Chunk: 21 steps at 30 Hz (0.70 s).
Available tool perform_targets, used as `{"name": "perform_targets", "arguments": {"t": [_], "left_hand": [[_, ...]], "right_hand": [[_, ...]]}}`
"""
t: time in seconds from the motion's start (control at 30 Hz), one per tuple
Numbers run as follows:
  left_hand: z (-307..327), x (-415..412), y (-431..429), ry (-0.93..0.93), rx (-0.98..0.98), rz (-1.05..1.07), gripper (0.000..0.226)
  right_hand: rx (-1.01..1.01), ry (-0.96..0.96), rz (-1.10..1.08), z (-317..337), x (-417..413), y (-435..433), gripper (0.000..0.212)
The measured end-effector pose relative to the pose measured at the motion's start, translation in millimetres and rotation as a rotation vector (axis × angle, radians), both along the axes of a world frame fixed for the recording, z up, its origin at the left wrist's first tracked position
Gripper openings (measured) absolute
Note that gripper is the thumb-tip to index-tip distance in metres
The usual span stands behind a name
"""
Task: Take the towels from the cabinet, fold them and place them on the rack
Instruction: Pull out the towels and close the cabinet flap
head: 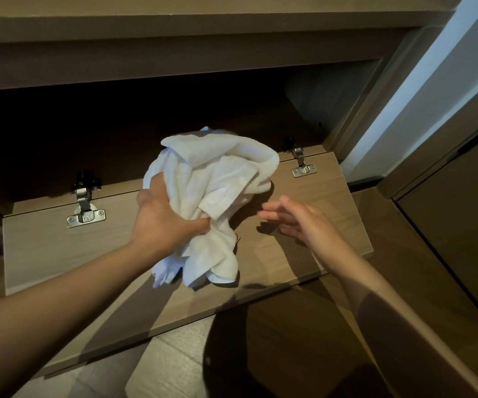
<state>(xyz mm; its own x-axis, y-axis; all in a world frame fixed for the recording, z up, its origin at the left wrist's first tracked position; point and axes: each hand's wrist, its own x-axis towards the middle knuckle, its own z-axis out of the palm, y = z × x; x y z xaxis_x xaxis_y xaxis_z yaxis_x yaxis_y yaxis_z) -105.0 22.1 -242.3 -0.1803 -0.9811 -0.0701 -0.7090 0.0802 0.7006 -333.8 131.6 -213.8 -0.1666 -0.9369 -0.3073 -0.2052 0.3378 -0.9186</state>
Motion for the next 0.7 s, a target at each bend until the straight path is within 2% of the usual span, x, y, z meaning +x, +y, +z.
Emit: {"name": "perform_targets", "arguments": {"t": [0.07,0.17,0.37,0.5,0.6,0.67,0.7], "left_hand": [[3,4,-1,0.005,-0.002,-0.002,0.106],[7,7,1,-0.005,-0.012,-0.018,0.102],[14,14,13,0.003,-0.024,-0.086,0.098],[17,17,17,-0.011,-0.022,-0.099,0.097],[17,21,19,-0.007,-0.035,-0.105,0.097],[16,21,20,-0.002,-0.040,-0.099,0.097],[15,21,21,-0.006,-0.046,-0.093,0.096]], "right_hand": [[0.029,0.064,-0.126,-12,-7,20,0.027],[0.121,0.111,-0.199,-32,-11,48,0.017],[0.317,0.076,-0.362,-66,-5,80,0.010],[0.372,0.007,-0.404,-79,0,81,0.019],[0.397,-0.041,-0.522,-85,2,81,0.026],[0.432,-0.124,-0.606,-89,5,81,0.046],[0.434,-0.227,-0.648,-89,6,80,0.060]]}}
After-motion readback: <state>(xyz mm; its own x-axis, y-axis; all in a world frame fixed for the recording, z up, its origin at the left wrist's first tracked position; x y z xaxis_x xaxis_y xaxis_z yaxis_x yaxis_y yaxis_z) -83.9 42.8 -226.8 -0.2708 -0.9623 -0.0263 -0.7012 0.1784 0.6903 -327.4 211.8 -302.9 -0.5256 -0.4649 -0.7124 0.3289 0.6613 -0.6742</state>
